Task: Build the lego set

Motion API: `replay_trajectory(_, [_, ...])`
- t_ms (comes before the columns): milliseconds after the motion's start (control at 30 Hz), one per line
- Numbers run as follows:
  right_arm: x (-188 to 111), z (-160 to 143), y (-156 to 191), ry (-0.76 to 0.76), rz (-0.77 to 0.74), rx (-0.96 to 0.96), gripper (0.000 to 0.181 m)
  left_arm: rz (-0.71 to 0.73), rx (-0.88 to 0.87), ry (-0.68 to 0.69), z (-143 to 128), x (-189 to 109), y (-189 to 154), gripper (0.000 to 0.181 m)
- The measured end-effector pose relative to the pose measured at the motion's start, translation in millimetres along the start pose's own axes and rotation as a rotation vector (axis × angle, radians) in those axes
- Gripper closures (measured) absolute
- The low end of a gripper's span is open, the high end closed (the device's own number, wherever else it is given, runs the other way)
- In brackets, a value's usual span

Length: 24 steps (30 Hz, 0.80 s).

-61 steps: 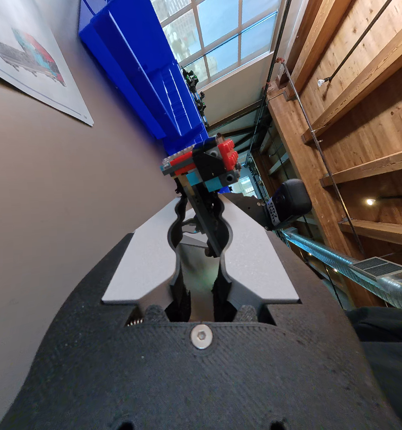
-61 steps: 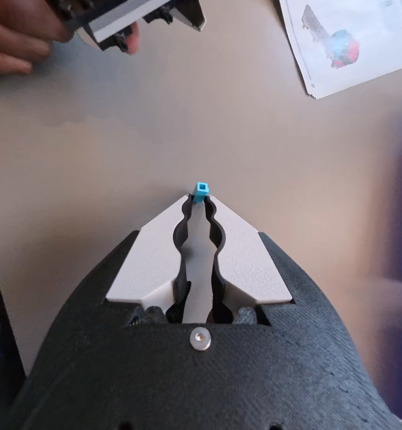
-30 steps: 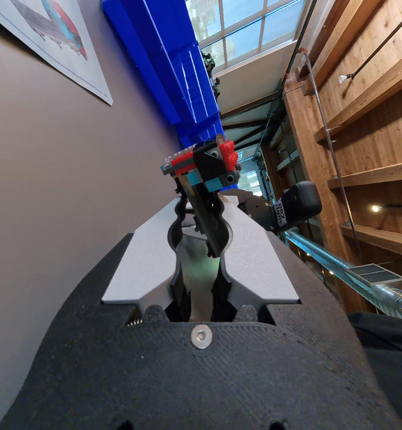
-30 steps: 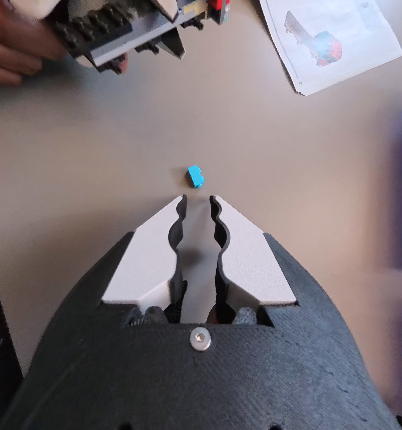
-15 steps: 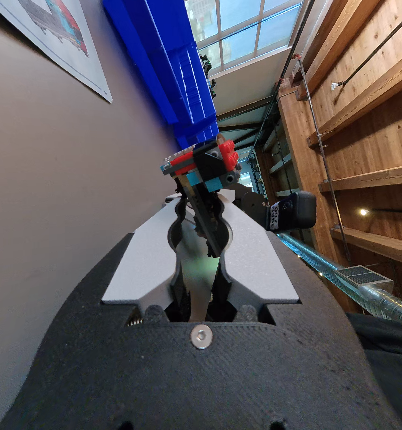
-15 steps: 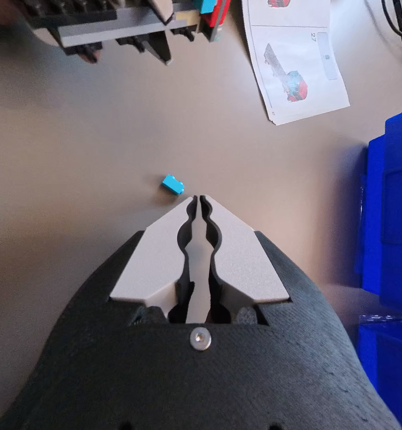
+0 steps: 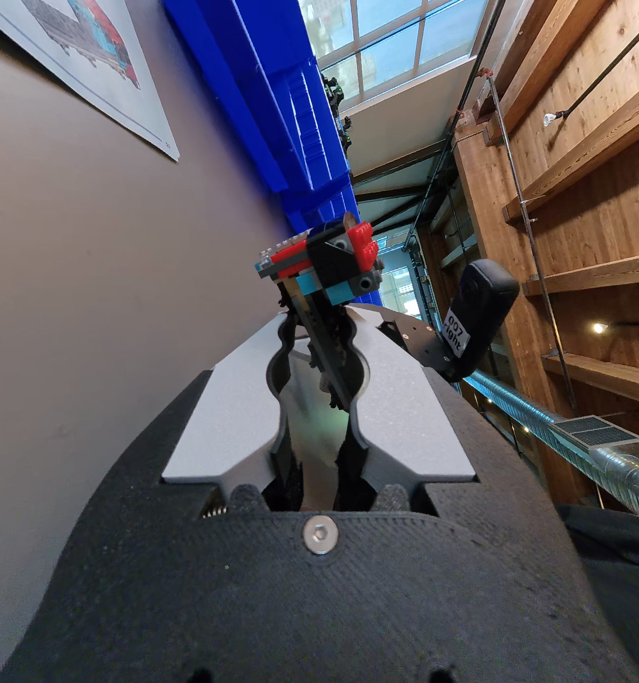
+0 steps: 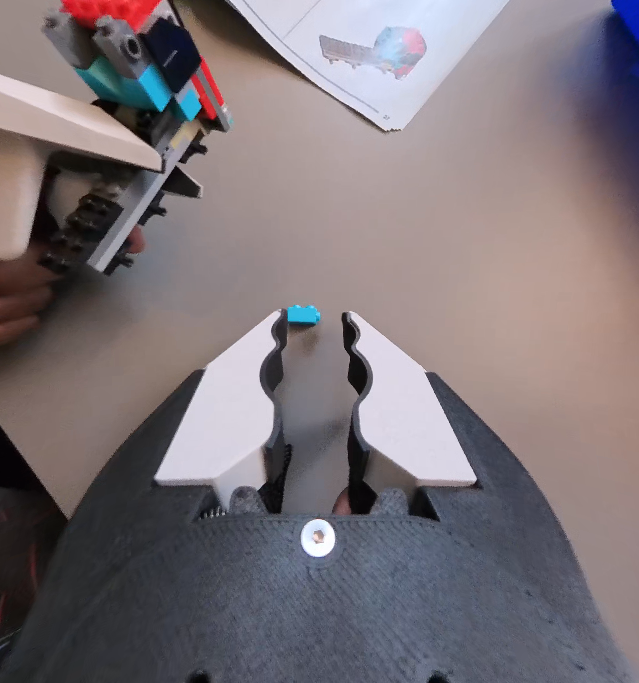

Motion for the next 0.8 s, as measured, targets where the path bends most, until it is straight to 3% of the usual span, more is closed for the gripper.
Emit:
replay_trajectory(133, [9, -3, 1, 0.027, -0.022, -0.017, 0.152, 0.006, 0.004, -0.003, 0, -2, 0, 0.157])
replay_trajectory(300, [10, 0, -2, 0.01, -0.097, -0.111, 0.166, 0.006, 0.002, -0.005, 1, -2, 1, 0.157])
replay_trajectory(567, [4, 10, 2, -0.036, -0.037, -0.198, 0.159, 0.002, 0.0, -0.007, 1, -2, 1, 0.157])
replay_trajectory(800, [14, 10, 12, -0.032, -0.073, -0.218, 0.159, 0.004, 0.005, -0.007, 1, -2, 1, 0.157])
Point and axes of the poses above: each gripper's, where its closed fingertips meet, x out along the fingers, z out of its top, y = z × x across the jaws, the point moved 2 cm from there along -x, back along the fingers, and after that the axes turned 13 degrees about x, right-handed, at the moved point
